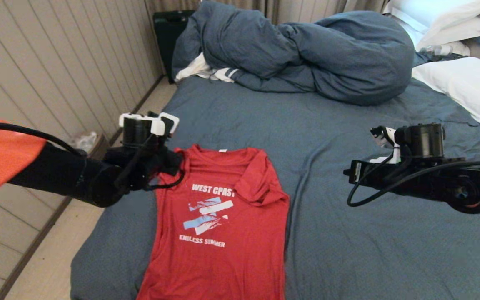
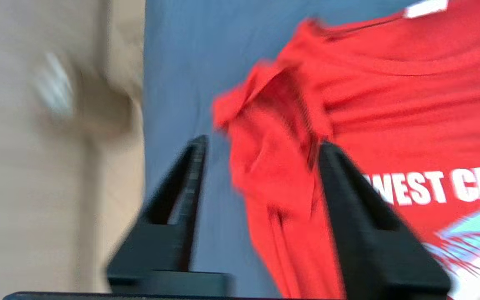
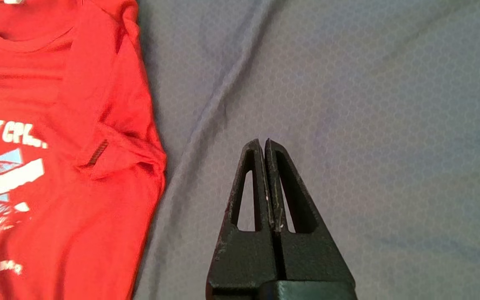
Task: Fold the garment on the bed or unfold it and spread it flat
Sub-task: Fold the red T-shirt
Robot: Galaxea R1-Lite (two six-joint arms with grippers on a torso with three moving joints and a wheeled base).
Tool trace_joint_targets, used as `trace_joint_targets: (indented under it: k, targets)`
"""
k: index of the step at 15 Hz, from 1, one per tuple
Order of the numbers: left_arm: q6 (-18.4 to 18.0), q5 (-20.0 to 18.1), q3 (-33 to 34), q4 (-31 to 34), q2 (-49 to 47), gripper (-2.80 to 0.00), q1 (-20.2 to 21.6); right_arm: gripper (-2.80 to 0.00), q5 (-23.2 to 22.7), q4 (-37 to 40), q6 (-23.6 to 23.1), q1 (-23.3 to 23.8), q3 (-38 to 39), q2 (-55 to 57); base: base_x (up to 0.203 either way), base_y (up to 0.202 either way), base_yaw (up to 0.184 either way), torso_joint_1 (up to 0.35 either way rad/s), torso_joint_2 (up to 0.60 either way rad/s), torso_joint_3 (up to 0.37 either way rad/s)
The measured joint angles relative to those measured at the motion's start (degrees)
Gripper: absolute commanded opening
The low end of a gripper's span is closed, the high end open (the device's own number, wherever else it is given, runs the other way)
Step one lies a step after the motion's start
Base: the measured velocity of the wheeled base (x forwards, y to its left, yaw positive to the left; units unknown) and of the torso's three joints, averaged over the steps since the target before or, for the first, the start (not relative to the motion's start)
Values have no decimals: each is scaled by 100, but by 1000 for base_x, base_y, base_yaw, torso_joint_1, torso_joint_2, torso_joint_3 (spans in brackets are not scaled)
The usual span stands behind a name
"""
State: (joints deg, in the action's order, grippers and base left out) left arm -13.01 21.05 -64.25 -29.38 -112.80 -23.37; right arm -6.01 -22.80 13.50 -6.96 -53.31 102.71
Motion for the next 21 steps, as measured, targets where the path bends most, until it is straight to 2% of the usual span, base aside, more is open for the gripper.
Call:
trace_joint_targets:
  k: [2, 3, 5, 6, 7, 8, 9, 10, 12, 15, 18, 19, 21]
  targets:
    - [1218, -650, -119, 1067, 469, -280, 361, -280, -59, 6, 165, -20, -13, -23, 0, 0, 0, 0, 0, 0]
    - [1900, -1186, -220, 1718, 721, -280, 632, -280, -76, 31, 331, -70, -42, -32, 0, 0, 0, 0, 0, 0]
    - [3085, -2506, -350, 2925, 1193, -280, 1305, -280, -76, 233, 606, -252, -99, -68, 0, 0, 0, 0, 0, 0]
    - [3500, -3250, -341, 3466, 1458, -280, 1675, -280, -81, 492, 709, -397, -101, -125, 0, 0, 0, 0, 0, 0]
    - [3728, -3962, -196, 3945, 1734, -280, 1984, -280, -84, 811, 864, -564, -82, -209, 0, 0, 0, 0, 0, 0]
    - [3728, -4566, 80, 4301, 1977, -280, 2196, -280, -84, 1135, 1052, -769, -55, -312, 0, 0, 0, 0, 0, 0]
    - [3582, -4992, 492, 4481, 2192, -280, 2321, -280, -84, 1502, 1217, -1028, -4, -432, 0, 0, 0, 0, 0, 0]
    - [3339, -5247, 968, 4534, 2382, -280, 2396, -280, -84, 1879, 1314, -1331, 83, -553, 0, 0, 0, 0, 0, 0]
    - [2760, -5485, 1867, 4570, 2702, -280, 2483, -280, -84, 2341, 1416, -2015, 362, -740, 0, 0, 0, 0, 0, 0]
    - [2007, -6129, 2761, 4589, 3194, -280, 2614, -280, -70, 2453, 1543, -2982, 1017, -846, 0, 0, 0, 0, 0, 0]
    - [1124, -6201, 3452, 4316, 3527, -280, 2662, -280, -59, 2124, 1582, -3448, 1514, -588, 0, 0, 0, 0, 0, 0]
    - [947, -6199, 3711, 4025, 3618, -280, 2664, -280, -31, 1796, 1582, -3570, 1680, -457, 0, 0, 0, 0, 0, 0]
    - [911, -6186, 4087, 3246, 3720, -280, 2684, -280, 72, 1157, 1575, -3791, 1937, -254, 0, 0, 0, 0, 0, 0]
